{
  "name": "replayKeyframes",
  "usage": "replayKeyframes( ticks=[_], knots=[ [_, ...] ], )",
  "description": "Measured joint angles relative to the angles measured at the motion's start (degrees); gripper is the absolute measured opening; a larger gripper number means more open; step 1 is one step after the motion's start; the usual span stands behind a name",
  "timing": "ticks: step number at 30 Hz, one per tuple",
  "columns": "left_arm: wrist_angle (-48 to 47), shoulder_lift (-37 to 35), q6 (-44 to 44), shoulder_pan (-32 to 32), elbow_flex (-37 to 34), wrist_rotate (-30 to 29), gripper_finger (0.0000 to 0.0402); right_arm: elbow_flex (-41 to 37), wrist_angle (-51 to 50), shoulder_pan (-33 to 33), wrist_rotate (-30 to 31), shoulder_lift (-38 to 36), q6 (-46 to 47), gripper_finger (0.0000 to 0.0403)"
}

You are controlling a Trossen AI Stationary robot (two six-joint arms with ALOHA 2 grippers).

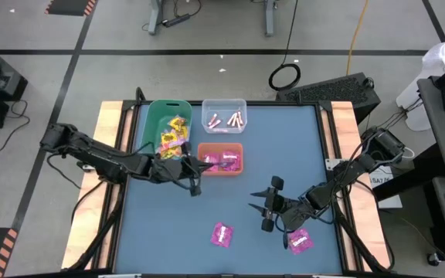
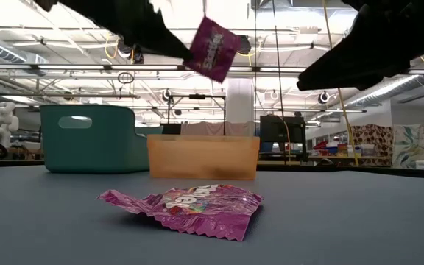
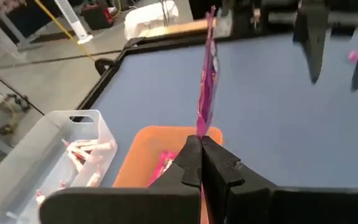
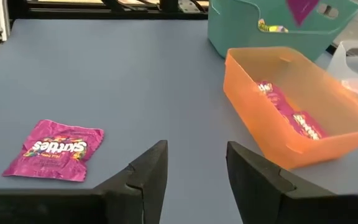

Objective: Sort candy
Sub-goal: Put the violet candy into the orange bin

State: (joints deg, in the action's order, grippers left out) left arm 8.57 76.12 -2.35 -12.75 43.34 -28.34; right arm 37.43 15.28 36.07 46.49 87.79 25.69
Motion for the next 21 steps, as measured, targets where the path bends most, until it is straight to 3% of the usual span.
replayKeyframes(
  ticks=[7,10,15,21],
  knots=[
    [0.0,7.1,-2.5,3.7,-0.8,-0.2,0.0,0.0,-3.9,0.4,-0.6,0.0,9.2,0.0155],
    [0.4,9.7,1.0,5.3,-0.7,-0.2,0.0006,0.0,-5.3,1.1,-2.5,0.0,12.6,0.0155],
    [0.1,12.5,5.5,7.0,-0.7,-0.4,0.0058,0.0,-7.8,2.1,-4.6,-0.1,17.1,0.0155],
    [0.6,12.8,6.4,7.4,-0.7,-0.5,0.0126,0.0,-12.3,2.6,-14.8,-0.2,25.8,0.0155]
  ],
)
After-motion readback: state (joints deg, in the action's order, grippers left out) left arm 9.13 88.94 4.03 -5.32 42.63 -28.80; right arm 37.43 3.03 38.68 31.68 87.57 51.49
